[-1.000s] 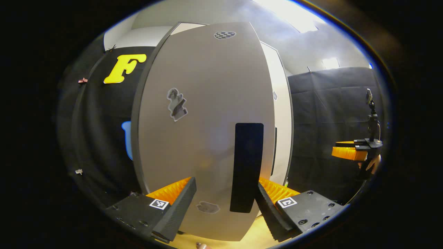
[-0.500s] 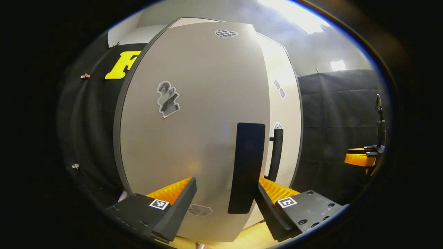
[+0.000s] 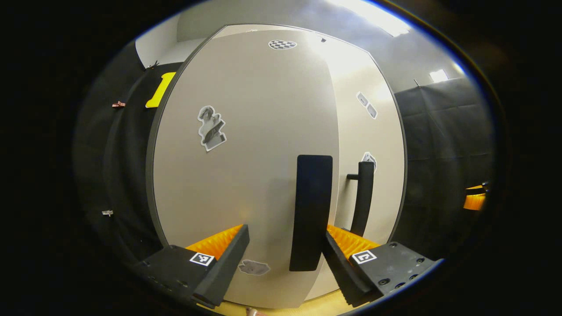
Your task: Grab one shoe with the right hand and put it into the shoe cabinet, grab the other shoe with the left hand and put it into the shoe cabinet; then close the right door with the right hand and the left door with the left hand.
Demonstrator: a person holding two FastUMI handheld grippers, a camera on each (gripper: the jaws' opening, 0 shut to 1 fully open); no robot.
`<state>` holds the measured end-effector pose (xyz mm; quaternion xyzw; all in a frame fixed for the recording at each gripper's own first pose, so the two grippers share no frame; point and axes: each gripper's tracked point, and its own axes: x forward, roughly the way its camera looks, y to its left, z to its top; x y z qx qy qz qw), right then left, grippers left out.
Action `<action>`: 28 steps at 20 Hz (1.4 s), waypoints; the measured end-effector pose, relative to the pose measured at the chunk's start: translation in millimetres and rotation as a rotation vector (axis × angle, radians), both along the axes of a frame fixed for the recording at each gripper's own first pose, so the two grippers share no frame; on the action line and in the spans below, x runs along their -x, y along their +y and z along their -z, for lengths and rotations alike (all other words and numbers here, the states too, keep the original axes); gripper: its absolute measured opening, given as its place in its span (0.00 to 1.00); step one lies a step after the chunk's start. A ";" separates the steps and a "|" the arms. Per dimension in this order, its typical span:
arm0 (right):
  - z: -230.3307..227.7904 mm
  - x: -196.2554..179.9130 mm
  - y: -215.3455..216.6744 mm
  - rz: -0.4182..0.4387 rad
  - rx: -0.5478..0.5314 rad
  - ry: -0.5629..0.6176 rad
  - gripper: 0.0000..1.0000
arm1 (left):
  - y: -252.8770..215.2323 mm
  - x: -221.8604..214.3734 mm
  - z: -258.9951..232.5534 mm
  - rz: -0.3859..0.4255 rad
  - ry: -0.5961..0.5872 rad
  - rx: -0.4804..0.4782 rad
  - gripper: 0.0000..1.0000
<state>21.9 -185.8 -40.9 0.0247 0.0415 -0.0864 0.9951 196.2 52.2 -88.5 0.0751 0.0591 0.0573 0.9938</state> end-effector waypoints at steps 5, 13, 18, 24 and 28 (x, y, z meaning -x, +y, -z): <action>-2.3 -5.5 15.0 -0.049 -0.014 -0.008 0.98 | -6.5 34.5 -14.3 0.001 -0.003 -0.025 0.98; -6.4 -18.2 71.7 -0.171 -0.010 -0.008 0.98 | 13.0 125.6 -46.6 -0.065 -0.018 -0.028 0.98; -11.9 -19.2 108.0 -0.228 -0.006 -0.010 0.98 | 22.1 158.1 -56.8 -0.080 -0.001 -0.061 0.96; -20.5 -11.8 129.4 -0.243 -0.006 -0.013 0.98 | 28.7 173.2 -69.7 -0.065 -0.014 -0.070 0.96; -22.3 -4.3 133.4 -0.235 -0.004 -0.003 0.98 | 27.7 176.7 -69.9 -0.051 -0.015 -0.060 0.96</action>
